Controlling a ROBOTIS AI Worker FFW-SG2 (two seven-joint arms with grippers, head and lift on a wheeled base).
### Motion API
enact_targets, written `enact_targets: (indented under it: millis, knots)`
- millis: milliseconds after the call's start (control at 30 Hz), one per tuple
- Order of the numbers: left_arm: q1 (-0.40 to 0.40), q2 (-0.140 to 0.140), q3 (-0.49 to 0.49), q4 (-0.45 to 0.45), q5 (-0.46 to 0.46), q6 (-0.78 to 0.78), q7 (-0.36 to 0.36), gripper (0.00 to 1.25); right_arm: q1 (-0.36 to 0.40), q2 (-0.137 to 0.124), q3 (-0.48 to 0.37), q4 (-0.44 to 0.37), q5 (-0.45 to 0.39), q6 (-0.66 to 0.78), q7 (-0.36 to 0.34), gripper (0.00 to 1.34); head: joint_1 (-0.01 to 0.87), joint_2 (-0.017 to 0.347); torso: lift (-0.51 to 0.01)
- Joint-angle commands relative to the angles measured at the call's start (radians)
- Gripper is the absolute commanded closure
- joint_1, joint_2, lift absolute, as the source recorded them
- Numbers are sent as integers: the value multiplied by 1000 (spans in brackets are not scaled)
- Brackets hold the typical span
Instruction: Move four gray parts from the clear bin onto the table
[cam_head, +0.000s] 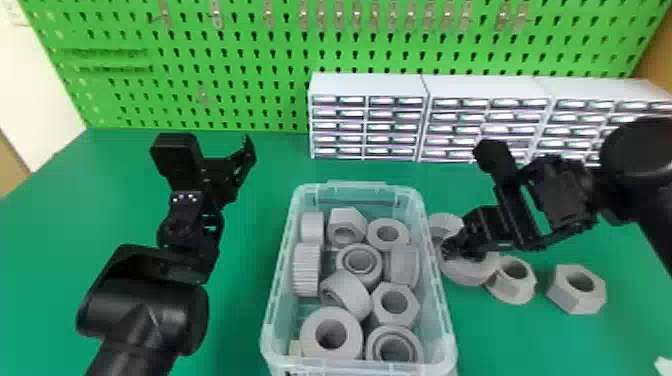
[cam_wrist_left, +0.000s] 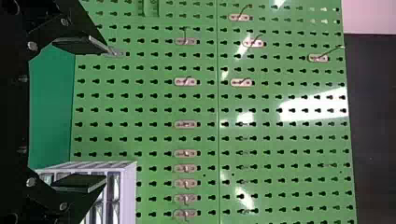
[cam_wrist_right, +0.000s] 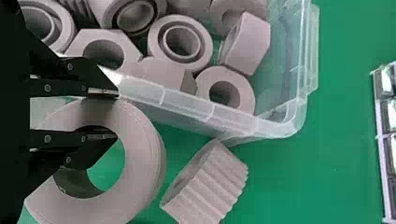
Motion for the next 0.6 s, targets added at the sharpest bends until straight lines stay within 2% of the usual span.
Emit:
enact_targets:
  millis: [0,567]
  knots:
    - [0,0,-2,0,2,0,1,283,14,-3,-6,9,12,1,0,1046,693,72,-52]
    - [4,-8,3,0,3,0,3,282,63,-6,-16,55,60,1,0,1044,693,72,-52]
